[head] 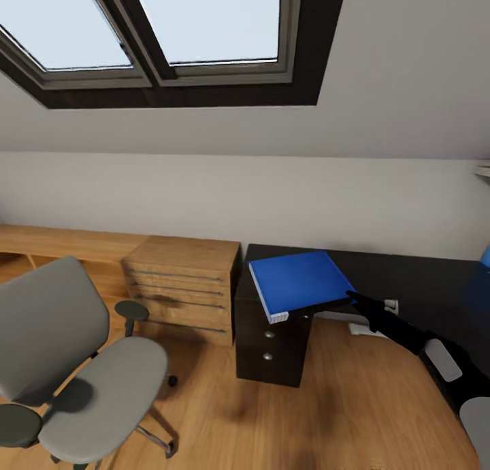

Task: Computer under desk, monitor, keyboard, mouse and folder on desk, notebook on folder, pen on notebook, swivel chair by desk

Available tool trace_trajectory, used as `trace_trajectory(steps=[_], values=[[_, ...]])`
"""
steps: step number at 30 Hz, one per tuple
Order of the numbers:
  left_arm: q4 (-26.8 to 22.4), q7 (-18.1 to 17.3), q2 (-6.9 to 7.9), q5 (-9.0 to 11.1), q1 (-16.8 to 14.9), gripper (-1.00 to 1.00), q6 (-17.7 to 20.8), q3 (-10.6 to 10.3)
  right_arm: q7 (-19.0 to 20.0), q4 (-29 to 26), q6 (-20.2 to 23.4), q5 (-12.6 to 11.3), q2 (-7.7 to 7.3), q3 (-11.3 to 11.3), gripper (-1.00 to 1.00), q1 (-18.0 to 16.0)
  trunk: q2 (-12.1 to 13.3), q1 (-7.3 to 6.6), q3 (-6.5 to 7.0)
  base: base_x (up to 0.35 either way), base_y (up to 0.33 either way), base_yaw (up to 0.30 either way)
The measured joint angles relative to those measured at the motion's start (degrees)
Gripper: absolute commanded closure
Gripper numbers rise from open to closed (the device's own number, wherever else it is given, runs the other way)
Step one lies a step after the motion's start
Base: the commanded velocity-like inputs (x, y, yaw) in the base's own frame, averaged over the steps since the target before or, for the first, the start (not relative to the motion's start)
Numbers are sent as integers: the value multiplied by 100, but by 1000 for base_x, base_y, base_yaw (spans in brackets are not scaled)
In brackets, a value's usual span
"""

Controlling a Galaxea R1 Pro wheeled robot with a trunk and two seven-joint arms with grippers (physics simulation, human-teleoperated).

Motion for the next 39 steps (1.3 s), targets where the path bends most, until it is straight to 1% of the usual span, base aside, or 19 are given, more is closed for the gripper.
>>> trace_trajectory(steps=[3, 10, 16, 22, 30, 39], values=[[10, 1, 11, 2, 0, -100, 2, 5, 0, 0, -5, 2, 1, 0, 100, 0, 121, -66, 70, 0, 0, -208], [17, -6, 99, 4, 1, -100, 7, 5, -2, 7, -24, 4, 1, -1, 100, 0, 402, -220, 234, 0, 0, -210], [17, -7, 121, 3, 0, -100, 9, 2, -22, 28, -96, 5, 3, -6, 100, 0, 643, -352, 373, 0, 0, -214], [17, -12, 121, 3, 0, -100, 6, -2, -34, 100, -504, 15, 3, -9, 100, 1, 645, -353, 405, 0, 0, -216], [17, -14, 117, 3, 0, -100, 3, -8, -63, 153, -674, 15, 10, -9, 100, 0, 645, -353, 445, 0, 0, -221], [17, -17, 116, 3, 0, -100, 3, -17, -232, 355, -953, 10, 10, -18, 100, 1, 646, -353, 472, 0, 0, -240]])
